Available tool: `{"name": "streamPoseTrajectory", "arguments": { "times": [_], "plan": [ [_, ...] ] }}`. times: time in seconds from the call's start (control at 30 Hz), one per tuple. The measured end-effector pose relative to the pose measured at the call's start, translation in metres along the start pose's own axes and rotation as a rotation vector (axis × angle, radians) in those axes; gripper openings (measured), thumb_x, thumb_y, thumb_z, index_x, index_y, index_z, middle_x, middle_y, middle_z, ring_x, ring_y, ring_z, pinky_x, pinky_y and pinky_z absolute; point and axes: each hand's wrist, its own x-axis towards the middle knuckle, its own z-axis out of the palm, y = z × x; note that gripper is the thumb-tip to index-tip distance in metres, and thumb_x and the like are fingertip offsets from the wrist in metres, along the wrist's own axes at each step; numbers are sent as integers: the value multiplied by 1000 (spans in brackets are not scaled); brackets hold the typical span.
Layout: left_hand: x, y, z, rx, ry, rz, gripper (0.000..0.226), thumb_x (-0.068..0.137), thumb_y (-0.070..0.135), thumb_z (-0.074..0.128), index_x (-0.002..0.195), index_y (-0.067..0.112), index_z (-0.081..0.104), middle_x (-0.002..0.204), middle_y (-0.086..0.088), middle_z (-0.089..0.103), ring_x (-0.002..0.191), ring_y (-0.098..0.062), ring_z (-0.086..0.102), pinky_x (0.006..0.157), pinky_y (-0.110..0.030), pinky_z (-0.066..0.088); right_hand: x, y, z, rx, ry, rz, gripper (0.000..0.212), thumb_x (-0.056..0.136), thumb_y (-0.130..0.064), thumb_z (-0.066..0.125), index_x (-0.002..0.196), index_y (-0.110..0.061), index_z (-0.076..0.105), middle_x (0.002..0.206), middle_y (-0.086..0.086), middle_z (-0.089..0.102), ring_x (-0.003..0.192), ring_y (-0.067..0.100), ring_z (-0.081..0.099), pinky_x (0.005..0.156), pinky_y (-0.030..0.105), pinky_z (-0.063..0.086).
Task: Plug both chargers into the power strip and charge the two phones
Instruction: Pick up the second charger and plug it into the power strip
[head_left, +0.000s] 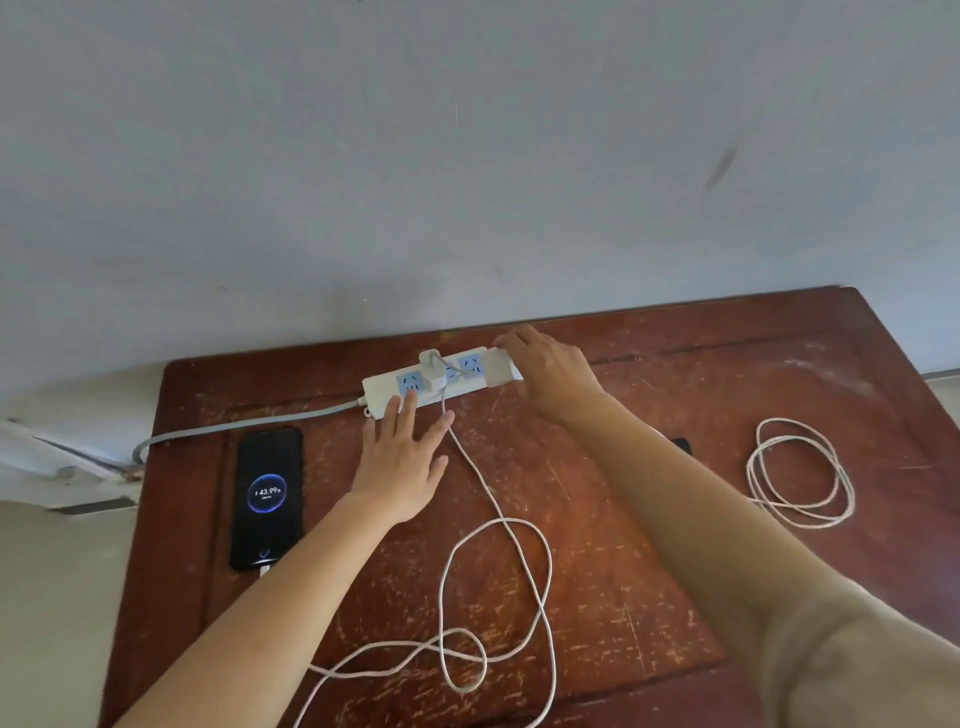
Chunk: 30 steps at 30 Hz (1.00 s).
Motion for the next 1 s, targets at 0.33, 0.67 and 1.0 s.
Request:
{"name": "streamPoseTrajectory", "arguments": {
  "times": [0.33,0.67,1.0],
  "plan": [
    [8,-4,12,58,25,-14,64,99,61,27,156,35,13,165,-22,-11,150,-47,-10,120,-64,4,24,-1,-9,-110,-131,-109,61,86,-15,71,143,-24,51,135,-1,57,112,22,64,74,34,50],
    [8,-4,11,13,-17,-30,61,96,60,41,148,28,40,166,-20,-10,150,-45,-13,120,-59,10,41,-21,-21,-246,-160,-230,61,86,-30,78,141,-19,53,133,1,65,114,22,65,86,35,57],
    [7,-4,10,-29,-22,-44,63,94,59,47,148,29,38,166,-18,-14,150,-43,-15,121,-57,13,52,-30,-20,48,-260,-155,57,84,-21,80,137,-20,61,136,1,67,119,25,63,94,39,56]
  ]
}}
